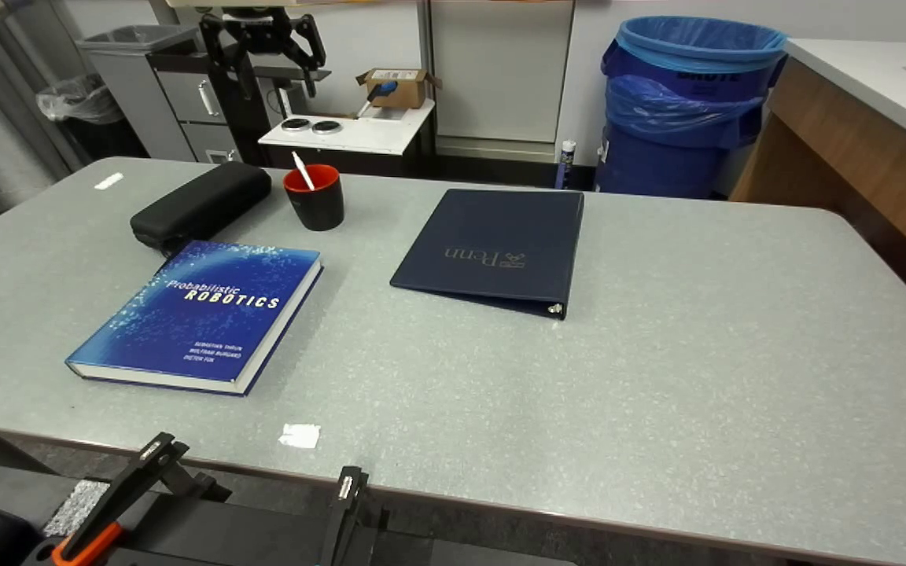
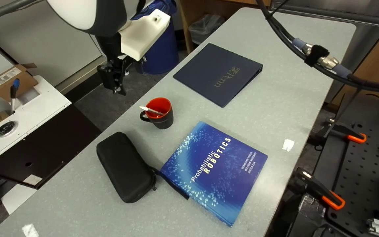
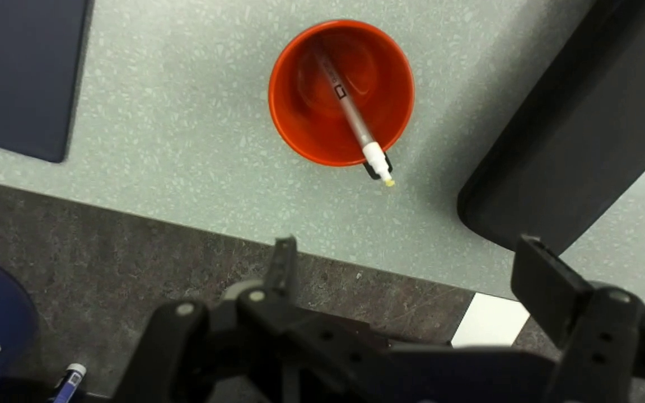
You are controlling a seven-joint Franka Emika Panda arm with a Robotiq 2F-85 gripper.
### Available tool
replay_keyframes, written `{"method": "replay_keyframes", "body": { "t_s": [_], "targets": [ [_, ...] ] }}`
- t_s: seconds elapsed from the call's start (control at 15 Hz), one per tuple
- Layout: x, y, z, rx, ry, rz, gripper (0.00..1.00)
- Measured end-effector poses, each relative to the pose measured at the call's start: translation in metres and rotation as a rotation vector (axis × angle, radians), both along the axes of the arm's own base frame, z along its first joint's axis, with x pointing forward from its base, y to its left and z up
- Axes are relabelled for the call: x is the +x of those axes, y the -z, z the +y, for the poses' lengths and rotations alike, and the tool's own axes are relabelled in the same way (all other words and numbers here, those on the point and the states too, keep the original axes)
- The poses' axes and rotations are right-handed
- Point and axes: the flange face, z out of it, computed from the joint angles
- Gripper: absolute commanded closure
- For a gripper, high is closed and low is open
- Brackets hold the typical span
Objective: Remove the pen from the mug and put it on the table
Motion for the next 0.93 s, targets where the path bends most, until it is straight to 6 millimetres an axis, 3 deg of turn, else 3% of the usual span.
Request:
{"method": "replay_keyframes", "body": {
  "t_s": [0.53, 0.93],
  "targets": [
    [-0.001, 0.002, 0.000, -0.002, -0.001, 0.005, 0.00],
    [-0.003, 0.037, 0.018, -0.031, -0.030, 0.041, 0.00]
  ]
}}
